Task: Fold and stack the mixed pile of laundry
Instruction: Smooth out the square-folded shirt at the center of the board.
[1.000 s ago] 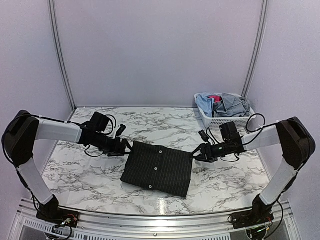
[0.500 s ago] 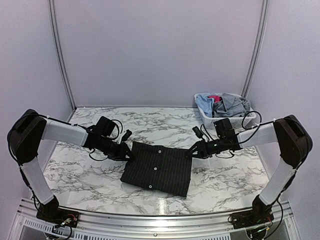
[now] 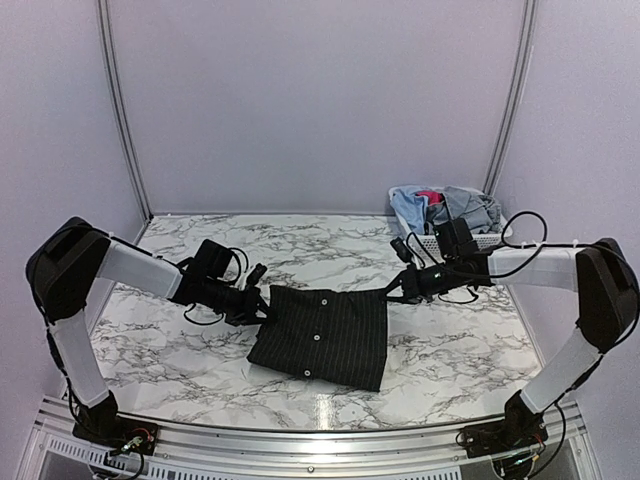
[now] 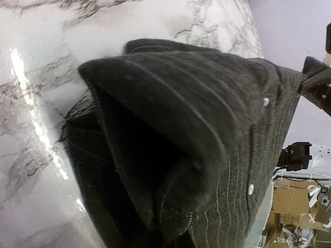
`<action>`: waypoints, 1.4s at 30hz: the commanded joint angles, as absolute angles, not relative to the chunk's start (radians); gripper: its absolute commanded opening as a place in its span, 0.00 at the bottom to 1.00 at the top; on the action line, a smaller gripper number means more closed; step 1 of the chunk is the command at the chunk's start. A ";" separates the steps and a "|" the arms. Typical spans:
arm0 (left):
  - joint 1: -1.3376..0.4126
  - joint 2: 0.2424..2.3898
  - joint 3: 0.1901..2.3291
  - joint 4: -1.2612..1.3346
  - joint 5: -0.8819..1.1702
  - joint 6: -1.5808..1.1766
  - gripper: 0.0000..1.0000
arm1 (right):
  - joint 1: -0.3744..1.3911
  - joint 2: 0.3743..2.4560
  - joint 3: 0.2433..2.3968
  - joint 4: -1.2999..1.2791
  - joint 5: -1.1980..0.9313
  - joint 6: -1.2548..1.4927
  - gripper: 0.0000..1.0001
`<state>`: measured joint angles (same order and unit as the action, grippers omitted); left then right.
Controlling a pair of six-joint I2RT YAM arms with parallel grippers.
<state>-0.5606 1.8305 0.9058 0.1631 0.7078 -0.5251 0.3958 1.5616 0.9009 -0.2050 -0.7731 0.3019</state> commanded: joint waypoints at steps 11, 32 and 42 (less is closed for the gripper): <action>-0.546 2.044 0.944 0.093 0.547 -0.557 0.00 | 0.400 1.792 0.925 -0.115 -0.570 0.349 0.00; -0.539 1.702 0.973 -0.047 0.389 -0.465 0.79 | 0.386 1.711 1.188 -0.304 -0.557 0.232 0.50; -0.564 1.649 1.103 -0.017 0.596 -0.445 0.99 | 0.531 1.543 1.094 -0.168 -0.721 0.431 0.60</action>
<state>-0.5453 1.6115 1.0428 -0.0170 0.4522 -0.4587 0.4442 1.5459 1.1545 -0.2619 -0.6189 0.3096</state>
